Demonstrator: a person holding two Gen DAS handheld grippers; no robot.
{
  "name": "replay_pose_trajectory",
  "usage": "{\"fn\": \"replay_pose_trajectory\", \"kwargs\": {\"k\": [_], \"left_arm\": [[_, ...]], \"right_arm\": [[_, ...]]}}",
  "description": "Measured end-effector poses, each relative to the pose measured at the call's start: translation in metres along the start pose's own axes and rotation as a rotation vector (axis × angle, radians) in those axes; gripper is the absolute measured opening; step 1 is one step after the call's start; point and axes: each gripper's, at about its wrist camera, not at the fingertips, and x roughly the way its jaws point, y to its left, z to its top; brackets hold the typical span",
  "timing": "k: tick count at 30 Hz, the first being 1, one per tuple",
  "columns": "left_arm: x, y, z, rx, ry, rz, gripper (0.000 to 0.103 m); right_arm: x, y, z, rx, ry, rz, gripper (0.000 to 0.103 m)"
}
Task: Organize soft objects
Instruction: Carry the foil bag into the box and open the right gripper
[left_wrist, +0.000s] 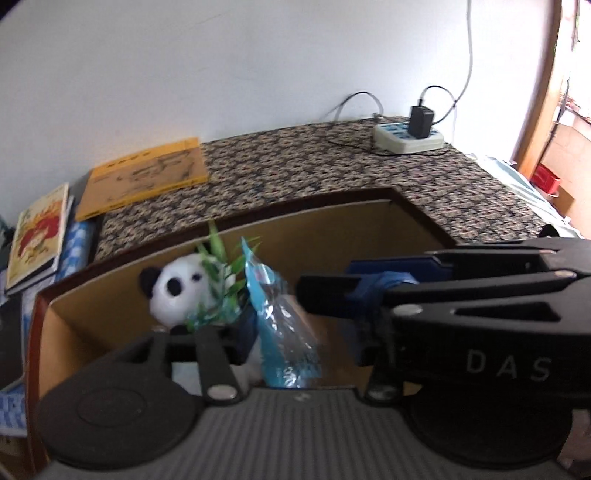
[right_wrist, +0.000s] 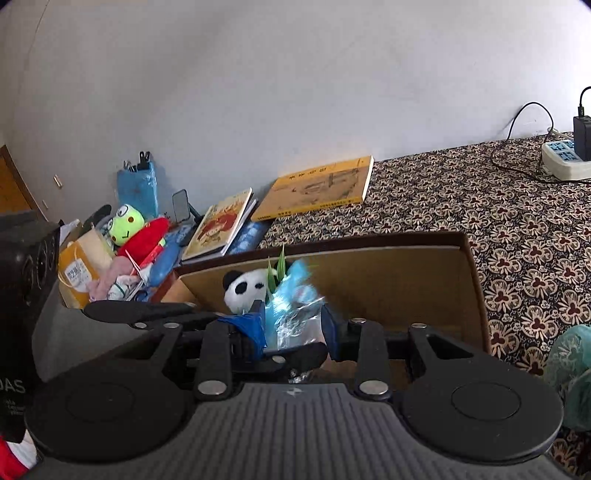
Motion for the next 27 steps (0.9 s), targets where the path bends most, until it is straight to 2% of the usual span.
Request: {"fn": "replay_pose_trajectory", "kwargs": {"k": [11,27], "left_arm": [[-0.028,0.006,-0.009,-0.022,-0.010,0.083,0.054],[-0.047,-0.028,-0.010,-0.057,0.055,0.238,0.059]], "right_arm": [[-0.003,0.002,-0.008,0.023,0.015,0.002,0.017],[-0.038,-0.006,-0.015,0.034,-0.004,-0.006,0.017]]}}
